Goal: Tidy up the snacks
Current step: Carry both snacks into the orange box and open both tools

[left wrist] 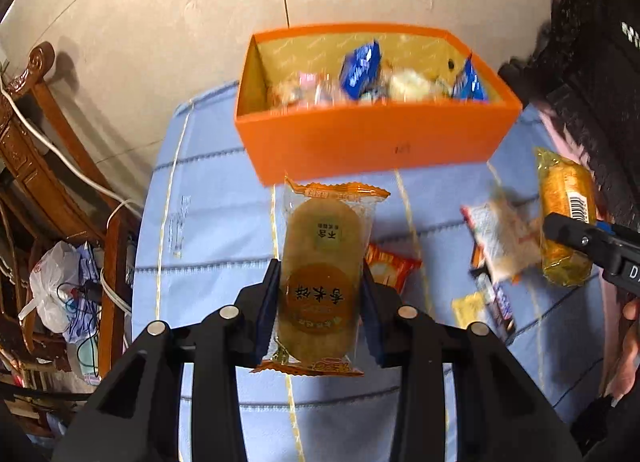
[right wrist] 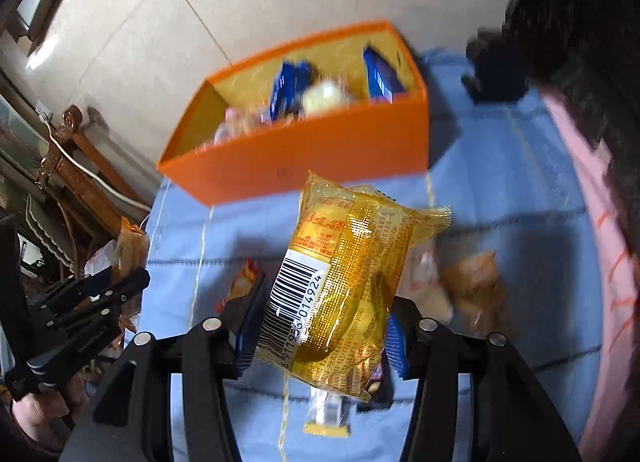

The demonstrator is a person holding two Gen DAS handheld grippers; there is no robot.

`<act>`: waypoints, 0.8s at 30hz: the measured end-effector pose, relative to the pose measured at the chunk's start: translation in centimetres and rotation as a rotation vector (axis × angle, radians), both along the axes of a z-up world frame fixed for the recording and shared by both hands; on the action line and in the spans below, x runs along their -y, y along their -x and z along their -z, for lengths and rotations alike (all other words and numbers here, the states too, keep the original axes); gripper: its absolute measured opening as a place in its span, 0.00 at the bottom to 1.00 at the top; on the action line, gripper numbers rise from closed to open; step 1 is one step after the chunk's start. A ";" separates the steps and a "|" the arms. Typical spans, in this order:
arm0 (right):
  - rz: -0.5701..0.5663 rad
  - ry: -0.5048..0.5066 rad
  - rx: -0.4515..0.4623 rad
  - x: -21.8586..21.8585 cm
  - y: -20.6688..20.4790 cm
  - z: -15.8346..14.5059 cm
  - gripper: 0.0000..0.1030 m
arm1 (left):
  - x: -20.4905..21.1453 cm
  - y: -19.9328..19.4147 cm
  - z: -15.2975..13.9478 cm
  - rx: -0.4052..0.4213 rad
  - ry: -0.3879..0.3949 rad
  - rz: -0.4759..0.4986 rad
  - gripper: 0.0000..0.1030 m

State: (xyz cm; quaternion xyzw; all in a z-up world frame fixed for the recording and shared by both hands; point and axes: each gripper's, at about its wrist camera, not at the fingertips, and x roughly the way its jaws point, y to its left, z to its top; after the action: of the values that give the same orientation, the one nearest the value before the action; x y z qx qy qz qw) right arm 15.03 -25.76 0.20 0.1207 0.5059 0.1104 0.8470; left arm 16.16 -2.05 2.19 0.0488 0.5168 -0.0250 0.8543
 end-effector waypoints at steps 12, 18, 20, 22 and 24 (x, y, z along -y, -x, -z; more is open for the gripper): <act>-0.014 0.018 0.148 -0.4 -7.1 -5.2 0.50 | 1.6 -8.5 -4.7 0.078 0.076 0.009 0.35; 0.031 -0.018 0.136 -1.3 -14.6 -4.9 0.56 | 2.4 -16.2 -4.1 0.041 0.170 -0.004 0.39; 0.043 -0.042 0.125 -1.5 -16.5 -4.3 0.76 | 2.3 -17.9 -3.3 0.038 0.147 -0.054 0.85; 0.072 -0.005 0.141 -1.5 -16.9 -4.3 0.83 | 2.0 -18.2 -3.0 0.070 0.139 -0.089 0.91; 0.064 -0.008 0.170 -1.1 -15.9 -4.5 0.86 | 1.6 -17.6 -2.8 0.070 0.177 -0.075 0.91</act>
State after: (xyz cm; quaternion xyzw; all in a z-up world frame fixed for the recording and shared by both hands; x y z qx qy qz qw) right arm 30.90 -24.63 4.69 0.1302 0.4275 0.0951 0.8895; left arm 33.74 -3.67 4.94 -0.0457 0.4840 -0.0368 0.8731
